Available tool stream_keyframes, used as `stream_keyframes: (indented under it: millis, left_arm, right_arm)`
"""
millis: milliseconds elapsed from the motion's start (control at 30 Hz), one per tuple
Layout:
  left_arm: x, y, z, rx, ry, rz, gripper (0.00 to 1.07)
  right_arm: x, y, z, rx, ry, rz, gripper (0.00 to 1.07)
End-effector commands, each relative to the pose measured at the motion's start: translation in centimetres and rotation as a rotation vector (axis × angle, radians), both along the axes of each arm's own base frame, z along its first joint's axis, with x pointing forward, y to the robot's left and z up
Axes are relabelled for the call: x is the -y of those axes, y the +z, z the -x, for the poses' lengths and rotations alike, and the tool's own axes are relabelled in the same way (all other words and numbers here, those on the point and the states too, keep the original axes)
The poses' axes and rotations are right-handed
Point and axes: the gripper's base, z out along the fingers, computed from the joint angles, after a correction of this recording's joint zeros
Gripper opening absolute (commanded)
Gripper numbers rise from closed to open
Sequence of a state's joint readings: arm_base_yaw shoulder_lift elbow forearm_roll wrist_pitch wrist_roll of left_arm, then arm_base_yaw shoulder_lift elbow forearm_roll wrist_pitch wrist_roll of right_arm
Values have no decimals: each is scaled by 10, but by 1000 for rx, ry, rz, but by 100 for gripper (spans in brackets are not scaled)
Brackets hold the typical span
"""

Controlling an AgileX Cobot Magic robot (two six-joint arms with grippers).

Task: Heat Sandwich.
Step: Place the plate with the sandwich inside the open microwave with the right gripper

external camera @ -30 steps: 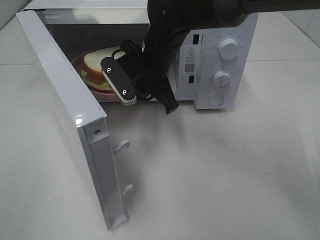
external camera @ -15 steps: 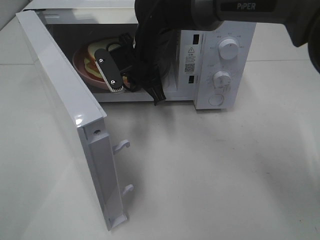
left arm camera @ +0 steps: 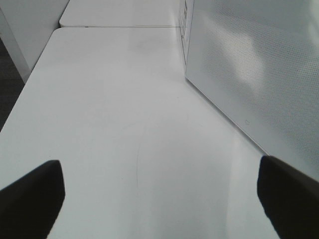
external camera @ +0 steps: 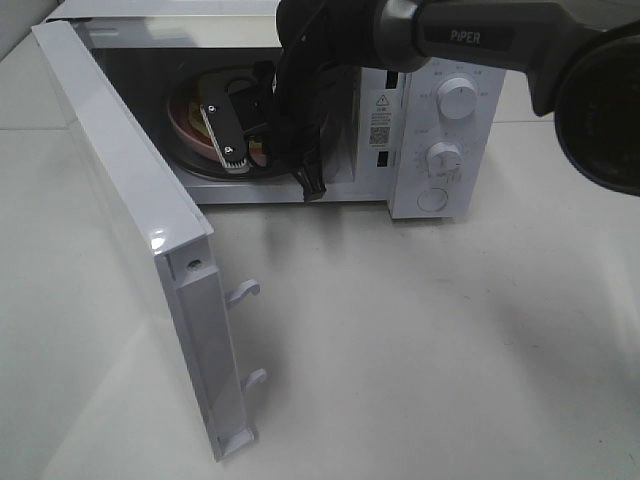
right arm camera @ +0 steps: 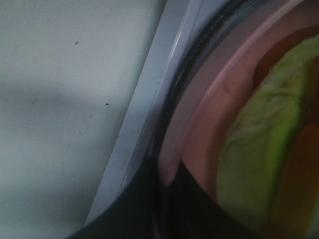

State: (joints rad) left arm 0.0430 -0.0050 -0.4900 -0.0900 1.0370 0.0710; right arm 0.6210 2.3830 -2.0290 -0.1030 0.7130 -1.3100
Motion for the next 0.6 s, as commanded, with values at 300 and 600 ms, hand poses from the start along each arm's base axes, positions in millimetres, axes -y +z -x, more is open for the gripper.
stream_keyframes:
  millis: [300,600]
  left_arm:
    - [0,1,3,31,6,5,101]
    - [0,1,3,31,6,5,101]
  right_arm:
    - [-5,0,-9,52,15,-33,3]
    - [-4,0,-10,33,-83,-73,31]
